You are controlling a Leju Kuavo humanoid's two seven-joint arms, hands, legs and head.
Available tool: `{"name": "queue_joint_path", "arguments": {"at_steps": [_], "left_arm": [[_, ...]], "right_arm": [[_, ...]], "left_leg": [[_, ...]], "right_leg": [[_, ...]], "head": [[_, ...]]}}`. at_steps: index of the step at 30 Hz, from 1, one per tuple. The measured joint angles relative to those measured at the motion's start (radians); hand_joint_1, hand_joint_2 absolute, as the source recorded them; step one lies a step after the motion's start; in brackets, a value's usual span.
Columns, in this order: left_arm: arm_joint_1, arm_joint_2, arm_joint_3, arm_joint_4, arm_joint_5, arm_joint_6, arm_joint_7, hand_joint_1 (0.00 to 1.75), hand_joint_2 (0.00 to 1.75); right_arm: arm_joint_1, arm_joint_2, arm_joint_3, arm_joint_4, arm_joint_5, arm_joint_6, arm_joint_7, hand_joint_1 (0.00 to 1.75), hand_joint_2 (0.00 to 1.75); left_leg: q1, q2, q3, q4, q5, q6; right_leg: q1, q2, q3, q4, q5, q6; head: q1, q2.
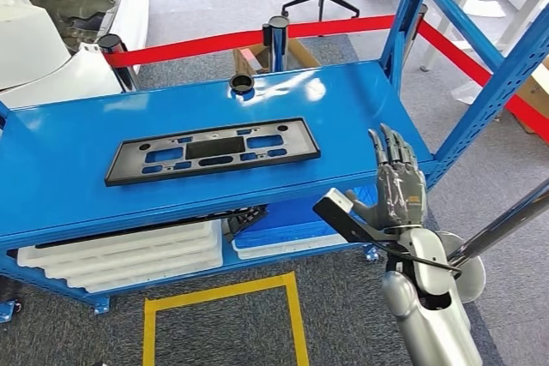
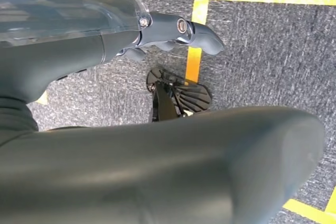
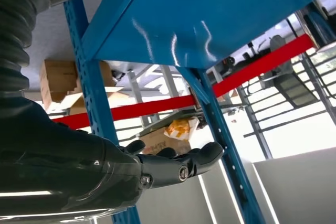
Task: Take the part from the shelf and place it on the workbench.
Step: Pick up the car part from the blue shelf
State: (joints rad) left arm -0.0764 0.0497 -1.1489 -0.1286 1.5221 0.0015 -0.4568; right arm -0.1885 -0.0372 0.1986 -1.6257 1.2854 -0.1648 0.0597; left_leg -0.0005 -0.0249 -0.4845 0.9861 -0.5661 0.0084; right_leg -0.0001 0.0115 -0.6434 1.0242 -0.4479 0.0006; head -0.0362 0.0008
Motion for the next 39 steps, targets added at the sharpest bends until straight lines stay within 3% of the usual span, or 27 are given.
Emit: {"name": "queue_joint_path", "arguments": {"at_steps": [19,29,39], "left_arm": [[-0.025,0.044,-0.102,0.0,-0.005,-0.023,0.004,0.0,0.0],[-0.027,0.057,-0.128,0.0,-0.004,-0.024,0.001,0.0,0.0],[-0.029,0.057,-0.147,0.0,-0.003,-0.028,-0.006,0.0,0.0]], "right_arm": [[-0.363,0.159,0.142,0.629,0.132,-0.008,0.096,0.0,1.75],[-0.438,0.193,0.161,0.837,0.168,-0.035,0.124,0.0,1.75],[-0.455,0.203,0.161,0.905,0.208,-0.06,0.14,0.0,1.75]], "left_leg": [[0.0,0.0,0.0,0.0,0.001,-0.001],[0.0,0.0,0.0,0.0,0.001,-0.001],[0.0,0.0,0.0,0.0,0.001,-0.001]], "right_leg": [[0.0,0.0,0.0,0.001,0.0,0.0],[0.0,0.0,0.0,0.0,0.0,0.0],[0.0,0.0,0.0,0.0,0.0,0.0]], "head": [[0.0,0.0],[0.0,0.0],[0.0,0.0]]}}
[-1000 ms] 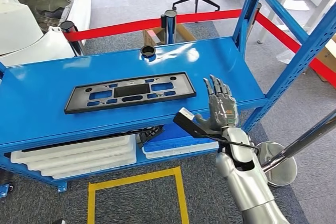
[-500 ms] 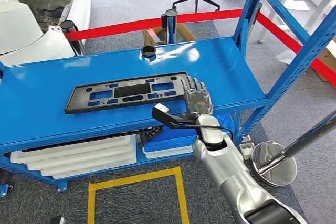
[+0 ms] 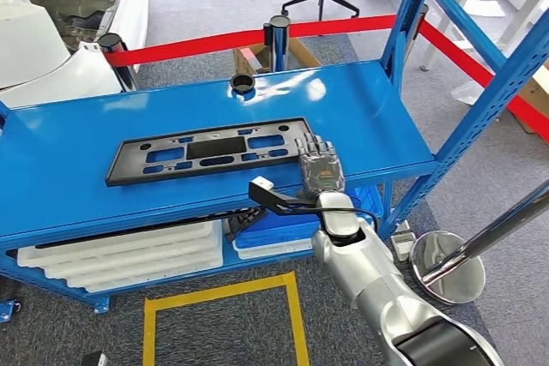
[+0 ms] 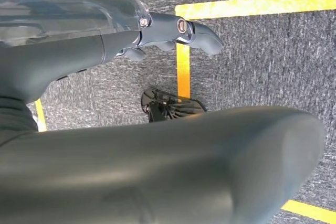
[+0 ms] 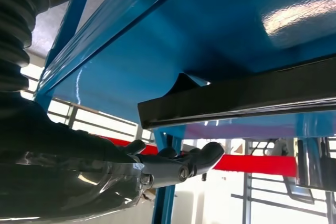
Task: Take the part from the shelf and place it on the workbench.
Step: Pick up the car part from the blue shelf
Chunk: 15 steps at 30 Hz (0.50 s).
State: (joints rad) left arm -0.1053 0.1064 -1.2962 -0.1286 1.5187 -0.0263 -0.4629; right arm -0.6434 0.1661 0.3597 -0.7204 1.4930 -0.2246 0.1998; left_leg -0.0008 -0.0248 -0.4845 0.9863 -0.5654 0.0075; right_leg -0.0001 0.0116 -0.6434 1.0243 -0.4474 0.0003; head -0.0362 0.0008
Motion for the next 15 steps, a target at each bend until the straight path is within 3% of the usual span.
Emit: {"name": "queue_joint_path", "arguments": {"at_steps": [15], "left_arm": [[-0.009,0.0,-0.022,0.0,0.0,0.0,0.003,0.0,0.0]], "right_arm": [[-0.045,0.029,0.0,0.012,0.045,-0.004,0.016,0.0,1.75]], "left_leg": [[0.0,0.0,0.0,0.0,0.0,0.0]], "right_leg": [[0.0,0.0,0.0,0.0,0.0,0.0]], "head": [[0.0,0.0]]}}
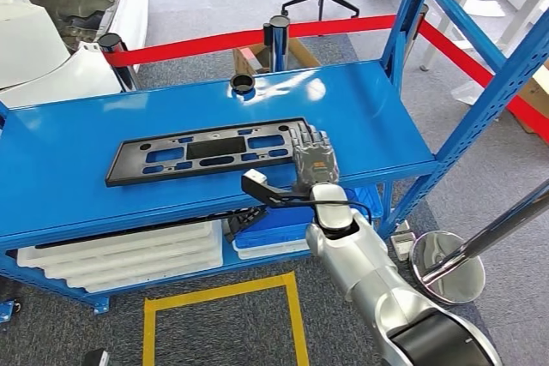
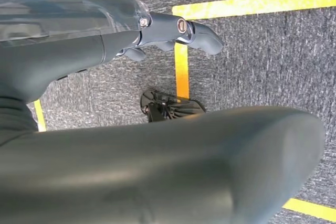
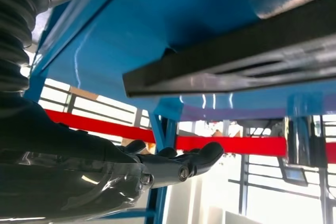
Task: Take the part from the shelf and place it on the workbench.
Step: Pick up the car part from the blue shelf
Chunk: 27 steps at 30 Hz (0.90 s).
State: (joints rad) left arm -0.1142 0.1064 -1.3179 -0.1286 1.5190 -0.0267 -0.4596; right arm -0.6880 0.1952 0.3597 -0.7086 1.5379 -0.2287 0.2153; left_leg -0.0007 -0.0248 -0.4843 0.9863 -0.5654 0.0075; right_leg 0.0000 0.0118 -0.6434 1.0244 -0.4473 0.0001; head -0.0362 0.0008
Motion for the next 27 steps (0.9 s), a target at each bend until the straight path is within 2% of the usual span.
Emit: {"name": "queue_joint_path", "arguments": {"at_steps": [7,27], "left_arm": [[-0.005,0.0,-0.009,0.0,0.001,-0.003,0.005,0.0,0.0],[-0.006,-0.005,-0.025,0.0,0.004,-0.006,0.006,0.0,0.0]], "right_arm": [[-0.045,0.02,0.0,-0.046,0.015,0.046,-0.001,0.0,1.75],[-0.066,0.028,-0.013,-0.027,-0.053,0.063,-0.033,0.0,1.75]], "left_leg": [[0.0,0.0,0.0,0.0,0.0,0.0],[0.0,0.0,0.0,0.0,0.0,0.0]], "right_leg": [[0.0,0.0,0.0,0.0,0.0,0.0],[0.0,0.0,0.0,0.0,0.0,0.0]], "head": [[0.0,0.0],[0.0,0.0]]}}
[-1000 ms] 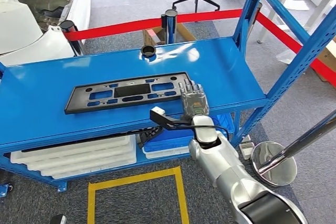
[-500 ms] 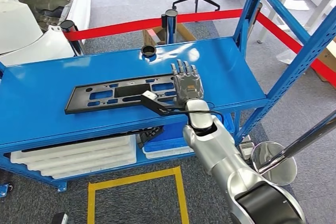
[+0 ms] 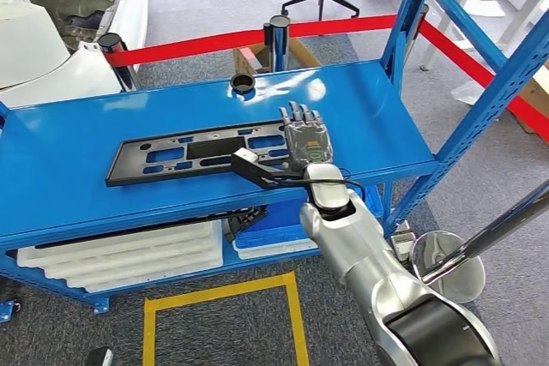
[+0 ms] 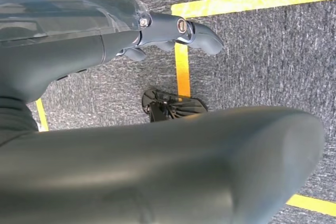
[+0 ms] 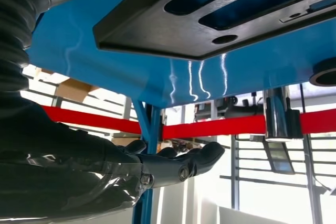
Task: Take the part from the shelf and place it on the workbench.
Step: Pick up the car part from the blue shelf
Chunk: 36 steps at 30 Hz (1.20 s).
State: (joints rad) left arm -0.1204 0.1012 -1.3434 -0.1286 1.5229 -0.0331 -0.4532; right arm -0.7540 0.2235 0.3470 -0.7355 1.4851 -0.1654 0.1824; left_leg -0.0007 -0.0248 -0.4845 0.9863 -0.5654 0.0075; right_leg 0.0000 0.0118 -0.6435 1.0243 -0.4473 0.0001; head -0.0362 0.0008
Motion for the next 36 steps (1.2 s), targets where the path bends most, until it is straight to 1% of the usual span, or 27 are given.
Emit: {"name": "queue_joint_path", "arguments": {"at_steps": [7,16,25,36], "left_arm": [[0.0,-0.001,0.0,0.0,0.0,0.004,0.0,0.0,0.0],[-0.005,-0.005,-0.006,0.0,0.0,0.001,0.003,0.0,0.0],[-0.011,-0.011,-0.012,0.0,0.0,0.0,0.012,0.0,0.0],[-0.014,-0.022,-0.025,0.0,0.0,0.009,0.009,0.0,0.0]], "right_arm": [[-0.012,0.011,-0.006,0.027,-0.023,0.003,-0.005,0.0,1.75],[-0.034,0.009,-0.009,0.087,0.0,0.014,0.032,0.0,1.75],[-0.061,-0.011,-0.032,0.187,0.016,0.025,0.053,0.0,1.75],[-0.061,-0.051,-0.035,0.238,0.071,0.003,0.093,0.0,1.75]], "left_leg": [[0.0,0.0,0.0,0.0,0.0,0.0],[0.0,0.0,0.0,0.0,0.0,0.0],[-0.001,0.0,0.0,0.0,0.0,0.0],[-0.001,0.0,0.001,0.0,0.0,0.0]], "right_leg": [[0.0,0.0,0.0,0.0,0.0,0.0],[0.0,0.0,0.0,0.0,0.0,0.0],[0.0,0.0,0.0,0.0,0.0,0.0],[0.0,0.0,0.0,0.0,0.0,0.0]], "head": [[0.0,0.0],[0.0,0.0],[0.0,0.0],[0.0,0.0]]}}
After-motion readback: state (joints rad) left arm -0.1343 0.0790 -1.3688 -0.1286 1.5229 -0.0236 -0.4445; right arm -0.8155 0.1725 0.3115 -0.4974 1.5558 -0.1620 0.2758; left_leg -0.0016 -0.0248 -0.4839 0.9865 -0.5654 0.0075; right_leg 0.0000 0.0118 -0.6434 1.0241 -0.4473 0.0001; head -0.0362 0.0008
